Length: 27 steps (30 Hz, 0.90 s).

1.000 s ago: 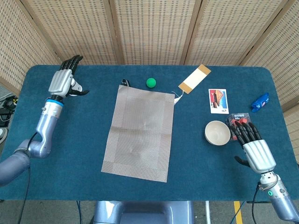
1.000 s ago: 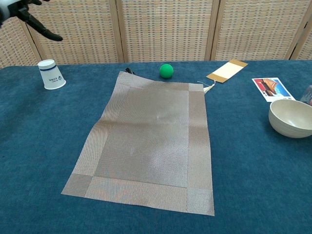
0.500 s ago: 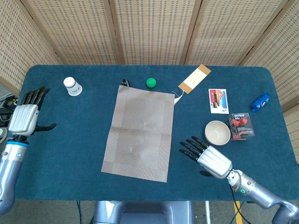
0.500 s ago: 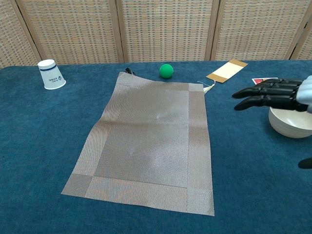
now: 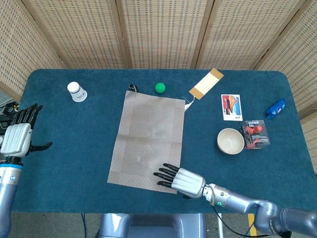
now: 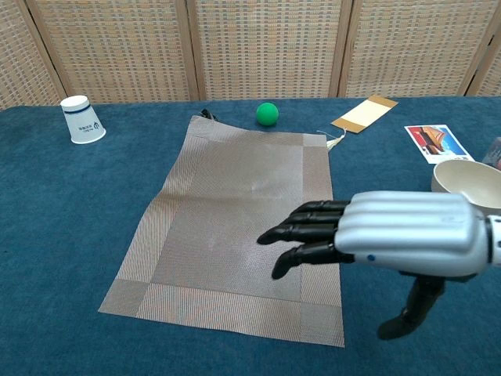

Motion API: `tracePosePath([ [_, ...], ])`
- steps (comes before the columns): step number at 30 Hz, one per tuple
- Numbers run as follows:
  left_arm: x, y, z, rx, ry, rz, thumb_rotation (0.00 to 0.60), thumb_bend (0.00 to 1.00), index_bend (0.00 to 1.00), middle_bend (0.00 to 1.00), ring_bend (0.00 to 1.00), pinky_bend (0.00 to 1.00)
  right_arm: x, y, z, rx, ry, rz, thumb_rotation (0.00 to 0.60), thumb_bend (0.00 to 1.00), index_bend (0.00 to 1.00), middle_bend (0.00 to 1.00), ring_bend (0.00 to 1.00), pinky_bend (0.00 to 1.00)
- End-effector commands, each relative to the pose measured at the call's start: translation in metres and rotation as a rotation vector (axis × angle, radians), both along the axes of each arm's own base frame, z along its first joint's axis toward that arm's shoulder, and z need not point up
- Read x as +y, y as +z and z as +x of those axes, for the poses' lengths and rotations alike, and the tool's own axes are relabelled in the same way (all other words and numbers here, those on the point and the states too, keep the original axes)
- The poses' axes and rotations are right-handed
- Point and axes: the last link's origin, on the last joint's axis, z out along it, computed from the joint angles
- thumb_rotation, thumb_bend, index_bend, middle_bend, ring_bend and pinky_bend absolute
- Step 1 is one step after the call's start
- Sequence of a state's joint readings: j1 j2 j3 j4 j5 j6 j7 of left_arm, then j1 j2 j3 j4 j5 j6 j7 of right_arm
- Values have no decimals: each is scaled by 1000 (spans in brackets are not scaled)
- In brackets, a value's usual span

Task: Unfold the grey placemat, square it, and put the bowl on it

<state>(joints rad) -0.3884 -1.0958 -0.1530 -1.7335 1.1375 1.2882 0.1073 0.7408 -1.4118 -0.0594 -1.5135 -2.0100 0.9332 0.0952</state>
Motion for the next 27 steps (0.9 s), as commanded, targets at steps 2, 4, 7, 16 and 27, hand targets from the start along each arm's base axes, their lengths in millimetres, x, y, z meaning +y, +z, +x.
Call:
tracePosePath([
  [2,0,0,-1,1,-3,4,600,0,0,0,0,0,-1,-24,14,10,0,32,600,0,221,0,0,0],
  [4,1,0,-2,-2,1,5,600,0,0,0,0,0,-1,-33,17,19,-1,34,600,0,225,0,0,0],
  [7,2,0,-3,-7,5,7,600,0,0,0,0,0,-3,-44,19,31,0,30,600,0,232,0,0,0],
  [16,4,-1,-5,-13,7,0,600,0,0,0,0,0,-11,-54,16,62,3,-5,600,0,239,0,0,0],
  [27,5,-3,-5,-15,6,-8,600,0,0,0,0,0,-3,-52,4,101,24,2,600,0,240,0,0,0],
])
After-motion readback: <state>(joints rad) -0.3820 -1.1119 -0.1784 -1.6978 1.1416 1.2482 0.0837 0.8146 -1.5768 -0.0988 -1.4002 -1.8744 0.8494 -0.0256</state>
